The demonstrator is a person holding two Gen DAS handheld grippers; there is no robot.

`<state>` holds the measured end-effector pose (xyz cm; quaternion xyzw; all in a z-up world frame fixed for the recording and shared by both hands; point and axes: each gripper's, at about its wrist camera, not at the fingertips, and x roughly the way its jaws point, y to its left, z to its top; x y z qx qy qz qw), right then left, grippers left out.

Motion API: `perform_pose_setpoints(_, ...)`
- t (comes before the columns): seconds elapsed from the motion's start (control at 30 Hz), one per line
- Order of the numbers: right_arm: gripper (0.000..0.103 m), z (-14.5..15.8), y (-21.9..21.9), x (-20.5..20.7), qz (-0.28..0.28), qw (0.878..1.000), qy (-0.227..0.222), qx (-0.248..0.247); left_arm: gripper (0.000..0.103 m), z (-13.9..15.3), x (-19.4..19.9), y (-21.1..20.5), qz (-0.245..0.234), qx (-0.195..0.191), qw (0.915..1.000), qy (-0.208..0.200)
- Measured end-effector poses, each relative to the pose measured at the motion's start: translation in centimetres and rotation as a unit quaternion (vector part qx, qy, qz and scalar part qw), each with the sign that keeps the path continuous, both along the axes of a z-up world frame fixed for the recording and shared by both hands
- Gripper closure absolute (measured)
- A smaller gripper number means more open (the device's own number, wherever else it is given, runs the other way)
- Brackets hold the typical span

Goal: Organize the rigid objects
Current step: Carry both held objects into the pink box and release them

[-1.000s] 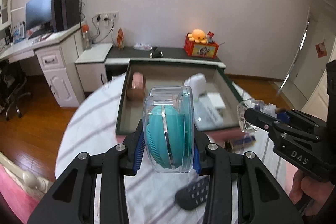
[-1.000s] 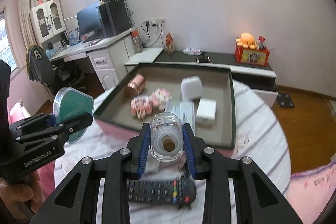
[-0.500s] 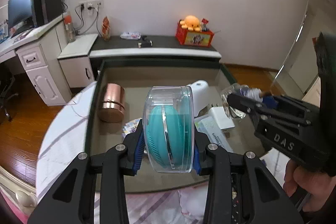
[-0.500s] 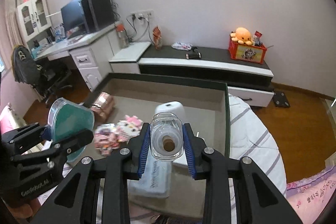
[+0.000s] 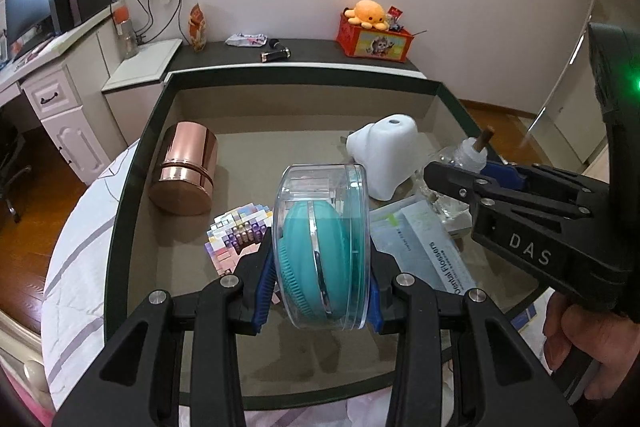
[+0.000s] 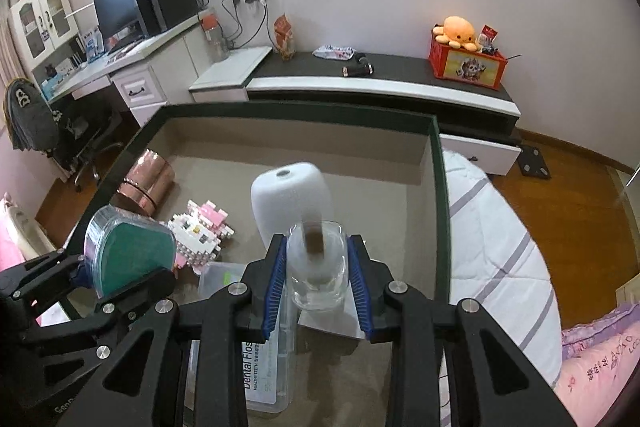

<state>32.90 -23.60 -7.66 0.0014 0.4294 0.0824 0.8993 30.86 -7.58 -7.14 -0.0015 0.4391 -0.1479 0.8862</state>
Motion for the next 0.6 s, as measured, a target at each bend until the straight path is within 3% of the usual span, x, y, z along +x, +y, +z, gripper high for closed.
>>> perform_pose_setpoints(0.17,0.067,-0.3,0.2,0.2,0.002,1.0,0.01,-0.005,0.064,-0.5,0.6,-0.1,0.006,0.007,0.9999,0.003)
perform_pose_setpoints(0.23,0.04,-0.7,0.5,0.0,0.002,1.0,0.011,-0.008,0.051,-0.2,0.5,-0.2,0.01,0.01,0.9999,0.002)
perform_pose_setpoints(0.33,0.034,-1.0,0.2,-0.6,-0.004,1.0,0.005,-0.001,0.039,0.3,0.1,0.2,0.017,0.014,0.9997,-0.005)
perform_pose_setpoints(0.4,0.028,-0.8,-0.1,-1.0,-0.009,1.0,-0.001,0.0,0.019,0.9,-0.3,0.8,0.028,0.017,0.9994,-0.015)
perform_pose_setpoints(0.5,0.02,-0.2,-0.3,-1.6,-0.014,1.0,-0.007,0.011,0.0,2.2,-1.2,1.9,0.038,0.008,0.9986,-0.035)
perform_pose_setpoints(0.6,0.018,0.4,0.0,-2.2,-0.011,1.0,-0.012,0.015,0.0,3.5,-2.3,2.6,0.043,-0.001,0.9977,-0.053)
